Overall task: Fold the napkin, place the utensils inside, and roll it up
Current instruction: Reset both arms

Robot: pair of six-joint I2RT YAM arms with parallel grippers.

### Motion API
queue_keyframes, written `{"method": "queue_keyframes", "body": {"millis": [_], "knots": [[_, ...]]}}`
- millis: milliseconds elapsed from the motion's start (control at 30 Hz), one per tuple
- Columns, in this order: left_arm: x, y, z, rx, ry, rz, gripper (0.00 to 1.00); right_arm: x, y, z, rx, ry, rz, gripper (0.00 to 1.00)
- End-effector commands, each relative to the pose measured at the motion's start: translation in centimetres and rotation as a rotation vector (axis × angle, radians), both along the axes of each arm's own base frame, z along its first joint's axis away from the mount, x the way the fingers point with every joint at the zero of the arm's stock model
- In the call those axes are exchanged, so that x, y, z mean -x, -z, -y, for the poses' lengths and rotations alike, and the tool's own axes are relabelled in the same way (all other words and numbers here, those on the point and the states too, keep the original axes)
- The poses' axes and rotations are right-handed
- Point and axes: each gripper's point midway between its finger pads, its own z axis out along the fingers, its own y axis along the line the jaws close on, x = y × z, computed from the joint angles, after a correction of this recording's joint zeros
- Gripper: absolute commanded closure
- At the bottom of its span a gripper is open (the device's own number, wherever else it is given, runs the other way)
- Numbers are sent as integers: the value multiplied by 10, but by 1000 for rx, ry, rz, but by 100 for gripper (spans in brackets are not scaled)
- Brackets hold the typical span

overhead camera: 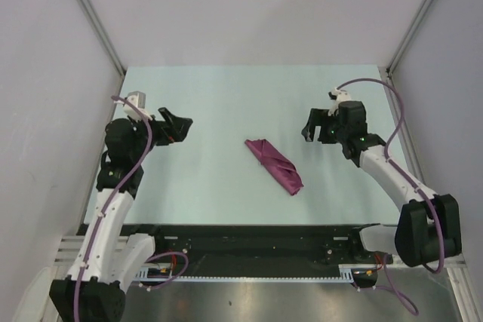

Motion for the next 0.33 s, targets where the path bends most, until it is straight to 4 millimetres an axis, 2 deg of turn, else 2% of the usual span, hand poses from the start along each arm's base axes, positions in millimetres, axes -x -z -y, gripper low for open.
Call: {"method": "queue_keyframes", "body": {"millis": [0,67,200,300], "knots": [[8,10,-17,-70,-71,-5,0,-12,-44,11,-54,55,187,10],[10,15,-17,-67,-74,-9,0,-12,-49,15,-44,60,210,10],[13,13,-13,-53,-51,15,0,-7,-45,19,-24,66,217,10],[14,7,-17,-57,-78,17,0,-4,-45,19,-30,60,223,10]]}}
